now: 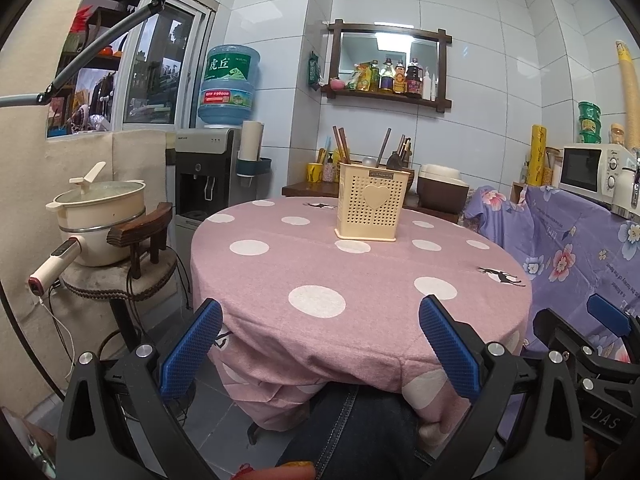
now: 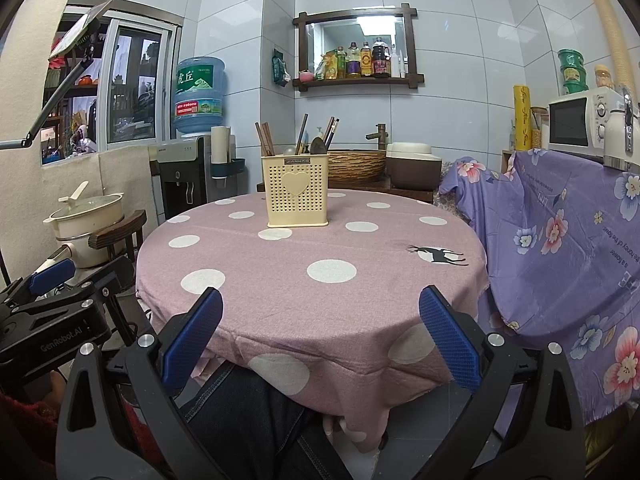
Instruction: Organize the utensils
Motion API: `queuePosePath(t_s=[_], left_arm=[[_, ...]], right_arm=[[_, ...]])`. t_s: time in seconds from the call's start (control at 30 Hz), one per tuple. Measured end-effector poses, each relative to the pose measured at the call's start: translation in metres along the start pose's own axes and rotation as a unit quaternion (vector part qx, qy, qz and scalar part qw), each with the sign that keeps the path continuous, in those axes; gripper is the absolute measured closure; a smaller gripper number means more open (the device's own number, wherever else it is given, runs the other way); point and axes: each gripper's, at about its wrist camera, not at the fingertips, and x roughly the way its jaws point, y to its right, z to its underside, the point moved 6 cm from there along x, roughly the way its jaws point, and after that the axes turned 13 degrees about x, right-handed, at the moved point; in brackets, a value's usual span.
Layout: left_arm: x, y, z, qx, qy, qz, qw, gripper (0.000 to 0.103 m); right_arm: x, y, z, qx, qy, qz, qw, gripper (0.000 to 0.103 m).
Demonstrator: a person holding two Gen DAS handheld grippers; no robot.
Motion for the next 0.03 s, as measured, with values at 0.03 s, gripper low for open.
queuePosePath(t_s=[0.03], left_arm=[[0.0002,0.0004,-0.0005,0.0,0.0,-0.001,1.0,0.005]], right_arm=[[-0.0001,-0.0003,-0.0003,0.0,0.0,0.0,1.0,0.006]])
